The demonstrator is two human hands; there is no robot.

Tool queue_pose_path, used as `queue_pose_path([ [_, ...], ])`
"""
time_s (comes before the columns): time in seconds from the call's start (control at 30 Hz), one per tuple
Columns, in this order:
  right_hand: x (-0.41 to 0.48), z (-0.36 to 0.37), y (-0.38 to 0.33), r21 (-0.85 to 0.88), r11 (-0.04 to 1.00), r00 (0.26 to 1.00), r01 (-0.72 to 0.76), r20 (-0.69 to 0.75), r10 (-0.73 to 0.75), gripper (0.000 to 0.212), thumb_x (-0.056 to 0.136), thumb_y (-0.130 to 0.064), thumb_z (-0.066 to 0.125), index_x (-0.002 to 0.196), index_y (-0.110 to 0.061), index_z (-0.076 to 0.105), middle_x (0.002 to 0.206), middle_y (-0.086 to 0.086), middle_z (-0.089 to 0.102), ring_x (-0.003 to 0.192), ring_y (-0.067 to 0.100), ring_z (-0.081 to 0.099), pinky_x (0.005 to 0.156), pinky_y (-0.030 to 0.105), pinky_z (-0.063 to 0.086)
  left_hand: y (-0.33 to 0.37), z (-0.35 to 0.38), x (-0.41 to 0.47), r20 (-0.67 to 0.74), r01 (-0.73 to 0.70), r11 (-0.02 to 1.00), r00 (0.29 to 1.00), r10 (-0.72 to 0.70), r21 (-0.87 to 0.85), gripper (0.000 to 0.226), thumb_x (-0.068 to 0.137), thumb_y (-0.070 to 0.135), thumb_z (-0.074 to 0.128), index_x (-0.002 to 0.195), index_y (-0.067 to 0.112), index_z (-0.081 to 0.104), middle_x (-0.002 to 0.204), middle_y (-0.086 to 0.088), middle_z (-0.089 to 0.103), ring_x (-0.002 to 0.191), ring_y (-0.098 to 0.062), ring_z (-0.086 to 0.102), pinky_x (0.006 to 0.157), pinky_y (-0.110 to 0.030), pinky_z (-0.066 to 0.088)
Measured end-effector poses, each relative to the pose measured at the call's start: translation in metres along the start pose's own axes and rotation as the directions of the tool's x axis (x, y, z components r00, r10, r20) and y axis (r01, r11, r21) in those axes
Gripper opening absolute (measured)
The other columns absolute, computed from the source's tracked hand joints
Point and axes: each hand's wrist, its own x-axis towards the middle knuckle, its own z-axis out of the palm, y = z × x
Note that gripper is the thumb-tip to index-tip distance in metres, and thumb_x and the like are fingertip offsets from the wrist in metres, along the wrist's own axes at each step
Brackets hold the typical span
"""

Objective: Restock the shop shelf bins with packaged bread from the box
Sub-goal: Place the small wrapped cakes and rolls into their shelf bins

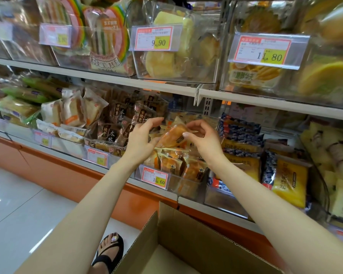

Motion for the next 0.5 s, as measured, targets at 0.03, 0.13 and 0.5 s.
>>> queue_pose_path([
  [0.03, 0.0000, 0.0014, 0.0001, -0.002, 1.000, 1.000, 0.008, 0.016, -0.008, 0.016, 0.087, -0.012, 0.066, 0.096, -0.024, 0.060, 0.104, -0.006, 0.064, 0.092, 0.001, 0.058, 0.062, 0.002, 0.043, 0.0042, 0.0014, -0.0001, 0.019, -0.050, 0.999, 0.999, 0.050, 0.011, 0.055, 0.085, 0.004, 0.059, 0.135, 0.025, 0.045, 0.128, 0.002, 0.056, 0.118, -0.022, 0.043, 0.100, -0.044, 0.037],
  [0.13, 0.0014, 0.0007, 0.0008, -0.007, 1.000, 0.999, 0.016, 0.039, -0.015, 0.016, 0.089, -0.013, 0.064, 0.097, -0.027, 0.062, 0.104, -0.007, 0.065, 0.093, 0.003, 0.060, 0.067, 0.006, 0.046, 0.0091, 0.0043, 0.0015, 0.045, -0.179, 0.974, 0.984, 0.174, 0.140, 0.054, 0.088, 0.012, 0.056, 0.138, 0.027, 0.041, 0.126, -0.002, 0.057, 0.111, -0.024, 0.046, 0.094, -0.047, 0.038],
  [0.5, 0.0038, -0.0030, 0.0008, 0.001, 0.999, 0.984, -0.039, 0.175, 0.038, 0.025, 0.091, -0.004, 0.058, 0.111, -0.019, 0.060, 0.112, -0.005, 0.064, 0.102, 0.003, 0.060, 0.067, 0.006, 0.048, 0.0031, -0.0021, 0.0031, 0.037, -0.321, 0.730, 0.926, 0.376, 0.603, 0.035, 0.082, 0.025, 0.040, 0.105, 0.022, 0.066, 0.123, -0.004, 0.060, 0.113, -0.028, 0.050, 0.099, -0.041, 0.026],
])
